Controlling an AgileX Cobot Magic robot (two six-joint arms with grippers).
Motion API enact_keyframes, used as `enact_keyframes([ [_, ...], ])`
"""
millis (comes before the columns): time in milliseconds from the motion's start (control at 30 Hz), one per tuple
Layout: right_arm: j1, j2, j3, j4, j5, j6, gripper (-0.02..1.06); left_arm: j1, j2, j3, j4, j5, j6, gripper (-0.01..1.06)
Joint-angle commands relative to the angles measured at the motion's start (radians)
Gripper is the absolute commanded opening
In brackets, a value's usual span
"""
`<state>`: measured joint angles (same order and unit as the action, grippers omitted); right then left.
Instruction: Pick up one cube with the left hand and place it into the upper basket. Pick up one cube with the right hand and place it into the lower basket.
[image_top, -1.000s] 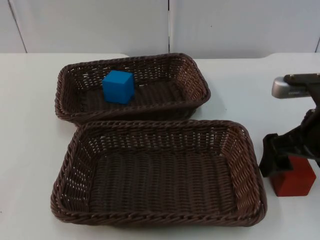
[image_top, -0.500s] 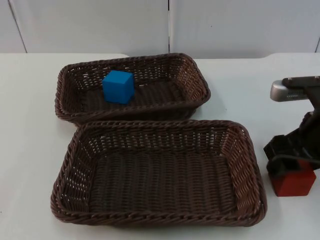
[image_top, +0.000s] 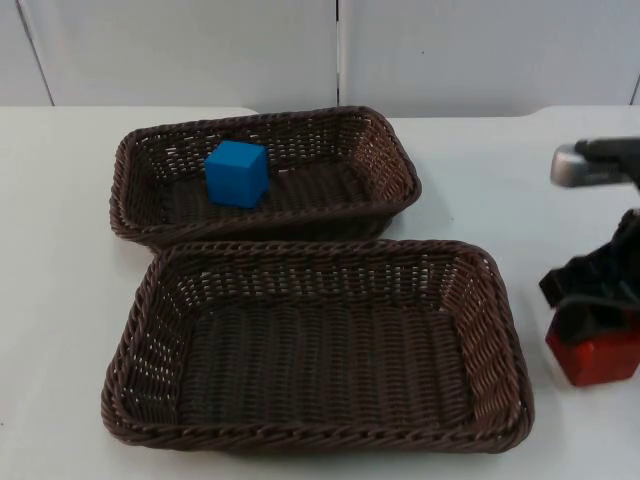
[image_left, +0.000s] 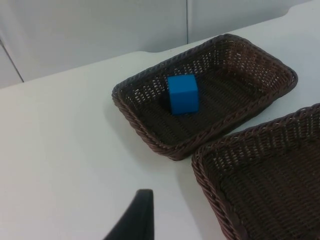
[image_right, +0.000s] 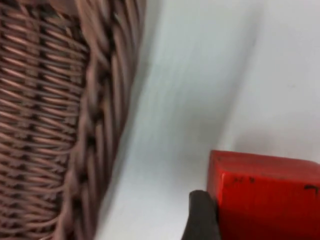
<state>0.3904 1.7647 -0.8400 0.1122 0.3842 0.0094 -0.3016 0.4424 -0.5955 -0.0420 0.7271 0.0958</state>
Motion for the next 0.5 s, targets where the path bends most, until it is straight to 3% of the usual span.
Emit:
enact_keyframes([
  [0, 0.003, -0.052, 0.005, -0.005, 0.026, 0.002, 0.00, -0.006, -0.003, 0.003, 0.003, -0.006, -0.007, 1.05],
  [467, 0.003, -0.472, 0.005, -0.005, 0.219, -0.003, 0.00, -0.006, -0.003, 0.003, 0.007, -0.006, -0.007, 1.05],
])
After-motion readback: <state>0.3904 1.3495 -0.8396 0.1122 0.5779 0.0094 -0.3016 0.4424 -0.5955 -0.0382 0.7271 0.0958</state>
